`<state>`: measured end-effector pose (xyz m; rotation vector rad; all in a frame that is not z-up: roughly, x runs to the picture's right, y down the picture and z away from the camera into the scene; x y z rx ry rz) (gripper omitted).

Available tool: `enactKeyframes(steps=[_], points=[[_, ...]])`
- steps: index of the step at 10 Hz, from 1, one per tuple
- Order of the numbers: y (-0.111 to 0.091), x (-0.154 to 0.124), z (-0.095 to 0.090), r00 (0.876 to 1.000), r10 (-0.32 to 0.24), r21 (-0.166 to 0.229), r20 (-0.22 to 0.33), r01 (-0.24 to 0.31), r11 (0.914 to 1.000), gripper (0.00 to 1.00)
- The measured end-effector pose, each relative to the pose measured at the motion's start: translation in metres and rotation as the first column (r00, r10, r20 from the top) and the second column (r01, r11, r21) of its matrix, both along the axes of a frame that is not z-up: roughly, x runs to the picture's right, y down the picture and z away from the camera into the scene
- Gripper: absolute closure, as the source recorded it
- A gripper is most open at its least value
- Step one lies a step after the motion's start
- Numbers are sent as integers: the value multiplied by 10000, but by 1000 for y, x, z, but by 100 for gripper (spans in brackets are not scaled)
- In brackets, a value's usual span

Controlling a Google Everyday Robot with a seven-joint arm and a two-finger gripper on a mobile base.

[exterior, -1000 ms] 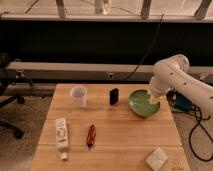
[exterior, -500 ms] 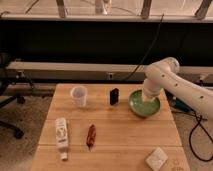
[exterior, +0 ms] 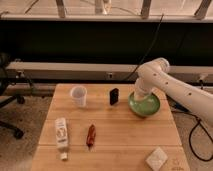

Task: Knock the eraser over

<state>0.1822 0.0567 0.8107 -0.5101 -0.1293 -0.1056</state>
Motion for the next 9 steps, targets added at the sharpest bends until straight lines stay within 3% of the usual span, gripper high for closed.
enactKeyframes(steps=[5, 9], points=[[-3, -67, 17, 9959, -413, -96, 803, 422, 9991, 100], [-13, -97, 32, 9910, -622, 221, 1183, 600, 9980, 100]])
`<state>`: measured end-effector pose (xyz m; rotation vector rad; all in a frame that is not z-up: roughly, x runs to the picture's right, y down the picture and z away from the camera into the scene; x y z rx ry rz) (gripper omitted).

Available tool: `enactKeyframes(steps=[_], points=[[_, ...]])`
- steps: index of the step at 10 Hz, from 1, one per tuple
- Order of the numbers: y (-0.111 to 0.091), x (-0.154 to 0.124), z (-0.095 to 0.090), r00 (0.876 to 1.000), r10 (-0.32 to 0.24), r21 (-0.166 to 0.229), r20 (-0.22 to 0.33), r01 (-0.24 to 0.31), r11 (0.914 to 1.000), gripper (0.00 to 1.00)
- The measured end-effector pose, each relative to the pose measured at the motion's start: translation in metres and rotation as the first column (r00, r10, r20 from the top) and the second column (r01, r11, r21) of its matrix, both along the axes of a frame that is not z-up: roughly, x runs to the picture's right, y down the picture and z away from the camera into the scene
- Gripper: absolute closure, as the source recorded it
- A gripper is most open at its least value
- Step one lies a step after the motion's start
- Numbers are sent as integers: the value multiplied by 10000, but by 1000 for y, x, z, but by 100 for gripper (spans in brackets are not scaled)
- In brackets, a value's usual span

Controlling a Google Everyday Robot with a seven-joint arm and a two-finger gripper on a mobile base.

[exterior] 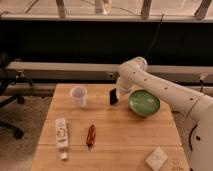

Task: Knock the eraser over

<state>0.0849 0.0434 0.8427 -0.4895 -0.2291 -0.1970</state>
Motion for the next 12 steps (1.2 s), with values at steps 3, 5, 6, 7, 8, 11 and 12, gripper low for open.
enactKeyframes(steps=[3, 5, 6, 7, 8, 11, 12], points=[[-14, -12, 23, 9997, 10, 255, 228, -16, 9997, 100], [-23, -17, 30, 9991, 142, 403, 399, -158, 9991, 100], [-29, -22, 33, 9985, 193, 491, 505, -218, 9986, 100], [-35, -34, 36, 9972, 224, 578, 714, -266, 9980, 100], [-39, -41, 36, 9954, 303, 611, 903, -359, 9975, 100], [-46, -56, 28, 9849, 404, 807, 1681, -546, 9952, 94], [-49, -60, 26, 9837, 430, 823, 1746, -581, 9949, 92]])
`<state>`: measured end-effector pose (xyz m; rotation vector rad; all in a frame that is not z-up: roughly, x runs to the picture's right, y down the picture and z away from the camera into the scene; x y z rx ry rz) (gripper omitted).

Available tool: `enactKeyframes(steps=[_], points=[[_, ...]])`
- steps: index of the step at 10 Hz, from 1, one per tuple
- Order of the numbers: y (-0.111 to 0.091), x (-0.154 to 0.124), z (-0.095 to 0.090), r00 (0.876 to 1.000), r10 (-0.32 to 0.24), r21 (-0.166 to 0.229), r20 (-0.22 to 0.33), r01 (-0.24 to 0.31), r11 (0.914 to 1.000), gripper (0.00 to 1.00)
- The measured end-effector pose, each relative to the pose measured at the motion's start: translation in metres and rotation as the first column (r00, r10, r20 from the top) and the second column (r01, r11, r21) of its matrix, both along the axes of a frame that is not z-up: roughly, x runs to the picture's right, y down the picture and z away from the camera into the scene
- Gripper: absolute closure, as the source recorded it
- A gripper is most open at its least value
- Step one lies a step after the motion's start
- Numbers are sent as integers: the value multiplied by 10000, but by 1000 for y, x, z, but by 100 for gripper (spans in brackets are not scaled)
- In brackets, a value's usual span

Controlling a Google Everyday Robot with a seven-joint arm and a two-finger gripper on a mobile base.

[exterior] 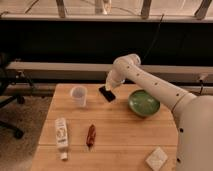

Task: Knock the eraser over

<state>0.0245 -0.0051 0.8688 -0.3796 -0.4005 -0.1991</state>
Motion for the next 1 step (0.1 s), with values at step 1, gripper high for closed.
enactKeyframes(steps=[1], points=[[1, -2, 1, 9999, -33, -63, -103, 33, 10000, 95]])
